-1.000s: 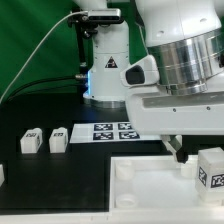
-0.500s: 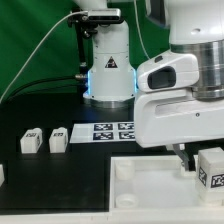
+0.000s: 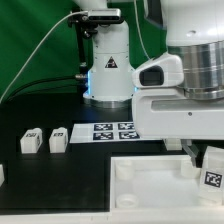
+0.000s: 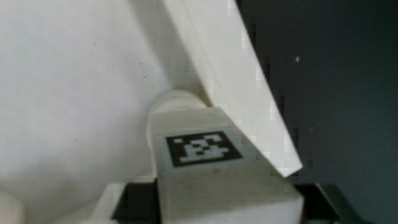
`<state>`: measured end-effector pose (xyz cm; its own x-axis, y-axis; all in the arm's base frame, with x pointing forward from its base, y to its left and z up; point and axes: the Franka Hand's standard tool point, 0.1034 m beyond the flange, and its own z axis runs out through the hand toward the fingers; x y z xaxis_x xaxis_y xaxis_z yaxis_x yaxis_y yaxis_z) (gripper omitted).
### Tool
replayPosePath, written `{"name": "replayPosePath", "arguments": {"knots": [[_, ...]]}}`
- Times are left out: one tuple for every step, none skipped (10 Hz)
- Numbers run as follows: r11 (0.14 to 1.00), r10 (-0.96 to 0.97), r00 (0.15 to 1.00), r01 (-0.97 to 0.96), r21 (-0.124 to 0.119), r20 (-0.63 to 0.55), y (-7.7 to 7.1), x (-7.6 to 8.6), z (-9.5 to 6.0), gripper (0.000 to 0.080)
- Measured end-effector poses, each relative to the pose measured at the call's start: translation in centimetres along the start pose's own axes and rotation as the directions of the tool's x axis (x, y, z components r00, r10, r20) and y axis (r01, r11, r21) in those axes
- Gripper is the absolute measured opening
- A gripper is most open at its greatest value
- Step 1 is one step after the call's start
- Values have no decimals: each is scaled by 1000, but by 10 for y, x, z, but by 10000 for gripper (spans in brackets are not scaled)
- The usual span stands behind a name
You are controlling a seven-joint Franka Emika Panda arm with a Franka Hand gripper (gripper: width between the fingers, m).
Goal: Assemble one leg
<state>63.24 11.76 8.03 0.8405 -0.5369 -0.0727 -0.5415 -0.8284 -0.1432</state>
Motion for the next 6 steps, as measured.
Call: {"name": "replayPosePath", "arguments": {"knots": [[987,159,987,-158,14,-13,1,-1,1,318],[958,285,958,-284,31,-27,2,-2,3,317],[880,473,881,-471,64,-24,3,-3,3,317],[783,617,787,-613,103,-9,5,-3,4,316],[719,688,726,-683,128,7,6,-5,4,314],[733,672,740,-667,137,6,7,-6,5,313]]}}
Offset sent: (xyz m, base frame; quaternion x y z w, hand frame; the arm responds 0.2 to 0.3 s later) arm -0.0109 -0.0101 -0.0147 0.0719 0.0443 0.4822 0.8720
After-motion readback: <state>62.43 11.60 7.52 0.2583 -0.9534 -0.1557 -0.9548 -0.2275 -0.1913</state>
